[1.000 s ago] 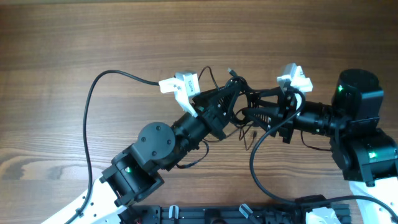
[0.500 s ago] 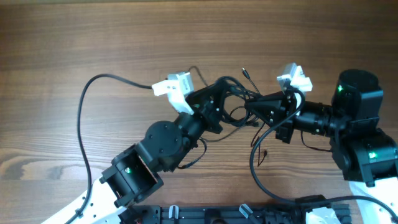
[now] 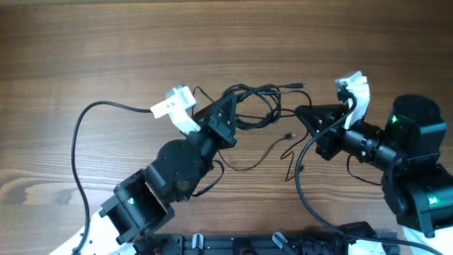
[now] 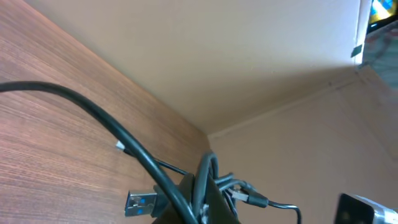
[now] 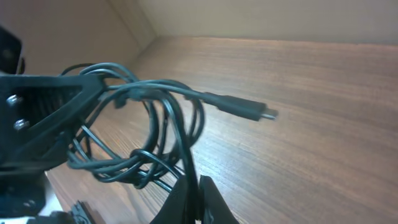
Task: Untangle cables
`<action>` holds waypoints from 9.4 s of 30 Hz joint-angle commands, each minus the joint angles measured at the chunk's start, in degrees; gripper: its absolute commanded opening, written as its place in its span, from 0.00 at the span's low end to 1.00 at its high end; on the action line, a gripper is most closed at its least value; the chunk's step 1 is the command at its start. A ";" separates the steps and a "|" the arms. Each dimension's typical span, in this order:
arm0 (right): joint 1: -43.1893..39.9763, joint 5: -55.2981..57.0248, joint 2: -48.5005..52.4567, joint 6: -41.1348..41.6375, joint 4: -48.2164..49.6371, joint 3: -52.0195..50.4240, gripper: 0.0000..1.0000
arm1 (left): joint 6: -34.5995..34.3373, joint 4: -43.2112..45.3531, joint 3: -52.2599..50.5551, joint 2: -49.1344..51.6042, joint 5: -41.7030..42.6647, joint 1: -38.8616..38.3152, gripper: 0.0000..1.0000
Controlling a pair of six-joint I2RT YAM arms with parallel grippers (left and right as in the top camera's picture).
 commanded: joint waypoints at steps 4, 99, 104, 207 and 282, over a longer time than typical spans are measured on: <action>-1.18 8.70 -0.68 1.38 -1.44 0.15 0.54 | 0.31 -0.90 0.50 -3.26 -4.66 1.03 0.04; -1.18 0.22 5.90 7.30 1.16 0.15 0.93 | 5.88 25.79 0.50 2.01 21.20 1.01 0.04; -1.18 22.40 7.19 9.42 -0.68 0.15 0.96 | 5.92 29.03 0.50 1.42 23.93 1.09 0.04; -1.18 -27.26 0.20 -34.53 -2.69 0.15 0.04 | 27.78 32.87 0.50 10.05 77.40 18.14 0.04; -1.18 7.39 0.44 -27.87 8.22 0.15 0.92 | 51.67 -9.29 0.50 10.21 67.01 20.37 0.04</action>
